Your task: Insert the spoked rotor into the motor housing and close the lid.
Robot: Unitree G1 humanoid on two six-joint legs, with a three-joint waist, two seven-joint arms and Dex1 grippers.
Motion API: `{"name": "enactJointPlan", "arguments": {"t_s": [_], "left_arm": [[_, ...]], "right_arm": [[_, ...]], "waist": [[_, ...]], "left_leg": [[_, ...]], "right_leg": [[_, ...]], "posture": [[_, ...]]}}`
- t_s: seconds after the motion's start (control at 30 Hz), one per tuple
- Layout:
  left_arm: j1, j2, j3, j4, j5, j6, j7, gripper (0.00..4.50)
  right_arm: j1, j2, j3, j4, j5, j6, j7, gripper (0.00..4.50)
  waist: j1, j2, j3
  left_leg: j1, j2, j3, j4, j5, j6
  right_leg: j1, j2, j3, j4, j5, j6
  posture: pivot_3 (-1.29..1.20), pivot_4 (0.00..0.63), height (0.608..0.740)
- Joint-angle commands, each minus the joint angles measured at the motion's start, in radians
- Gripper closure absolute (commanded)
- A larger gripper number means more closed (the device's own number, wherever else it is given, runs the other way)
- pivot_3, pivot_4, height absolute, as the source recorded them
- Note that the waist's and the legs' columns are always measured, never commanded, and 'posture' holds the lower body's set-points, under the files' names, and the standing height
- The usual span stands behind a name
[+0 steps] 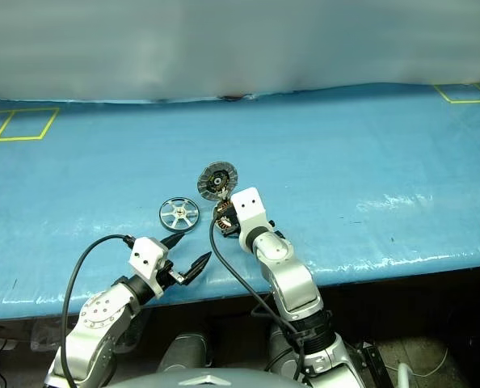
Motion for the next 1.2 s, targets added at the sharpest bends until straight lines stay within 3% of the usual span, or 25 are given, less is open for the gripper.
{"name": "enactJointPlan", "arguments": {"t_s": [0.03,1.2], "left_arm": [[0.0,-0.003,-0.001,-0.028,-0.01,-0.001,-0.001,0.0],[0.001,-0.008,-0.005,-0.041,-0.01,0.014,0.009,0.0]], "right_arm": [[-0.012,0.026,-0.004,-0.016,0.009,-0.023,-0.008,3.83],[-0.014,0.015,0.002,-0.007,0.02,0.011,-0.012,3.83]], "waist": [[0.0,0.0,0.0],[0.0,0.0,0.0]], "left_leg": [[0.0,0.0,0.0,0.0,0.0,0.0],[0.0,0.0,0.0,0.0,0.0,0.0]], "right_leg": [[0.0,0.0,0.0,0.0,0.0,0.0],[0.0,0.0,0.0,0.0,0.0,0.0]], "posture": [[0.0,0.15,0.74],[0.0,0.15,0.74]]}}
